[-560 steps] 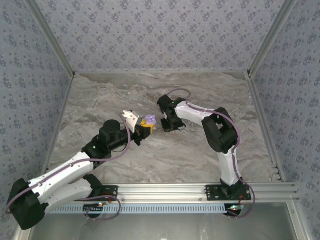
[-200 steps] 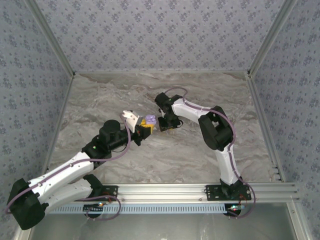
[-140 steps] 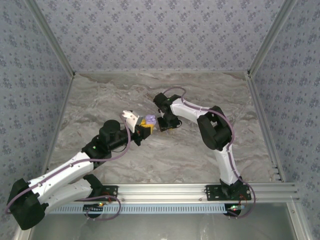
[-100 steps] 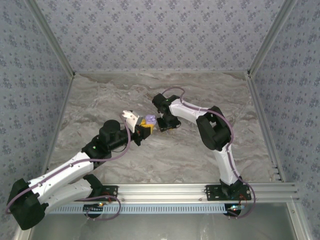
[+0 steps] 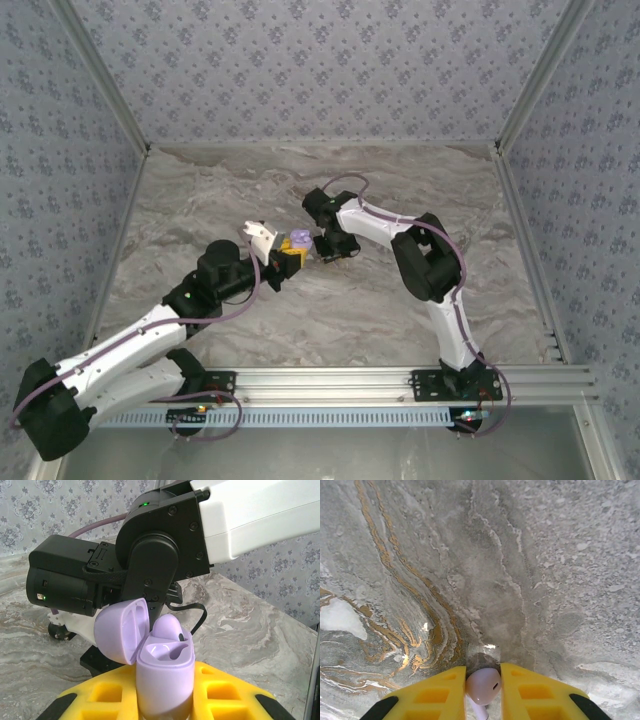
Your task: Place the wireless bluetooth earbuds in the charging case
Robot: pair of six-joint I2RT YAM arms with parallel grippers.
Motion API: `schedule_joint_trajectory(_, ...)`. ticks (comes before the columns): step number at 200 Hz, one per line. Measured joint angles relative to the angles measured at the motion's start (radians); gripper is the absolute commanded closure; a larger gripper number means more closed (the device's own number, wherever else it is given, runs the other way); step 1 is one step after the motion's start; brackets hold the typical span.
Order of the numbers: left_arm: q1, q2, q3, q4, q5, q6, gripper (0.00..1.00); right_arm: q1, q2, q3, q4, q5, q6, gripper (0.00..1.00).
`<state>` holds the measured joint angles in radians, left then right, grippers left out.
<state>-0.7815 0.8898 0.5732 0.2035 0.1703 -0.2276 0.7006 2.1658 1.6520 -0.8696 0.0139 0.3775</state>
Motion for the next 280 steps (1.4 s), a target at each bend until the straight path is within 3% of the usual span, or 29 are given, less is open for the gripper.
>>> schedule_joint_trajectory(84, 0.0, 0.006, 0.0, 0.002, 0.001, 0.0, 0.79, -0.103, -0.158, -0.264, 0.253, -0.19, 0.023, 0.8)
schedule_joint_trajectory(156, 0.0, 0.106, 0.0, 0.048, 0.001, -0.017, 0.8, -0.24, -0.318, -0.53, 0.455, -0.361, 0.068, 0.8)
schedule_joint_trajectory(280, 0.0, 0.367, -0.028, 0.333, 0.006, -0.137, 0.8, -0.343, -0.728, -0.76, 0.708, -0.532, 0.139, 0.8)
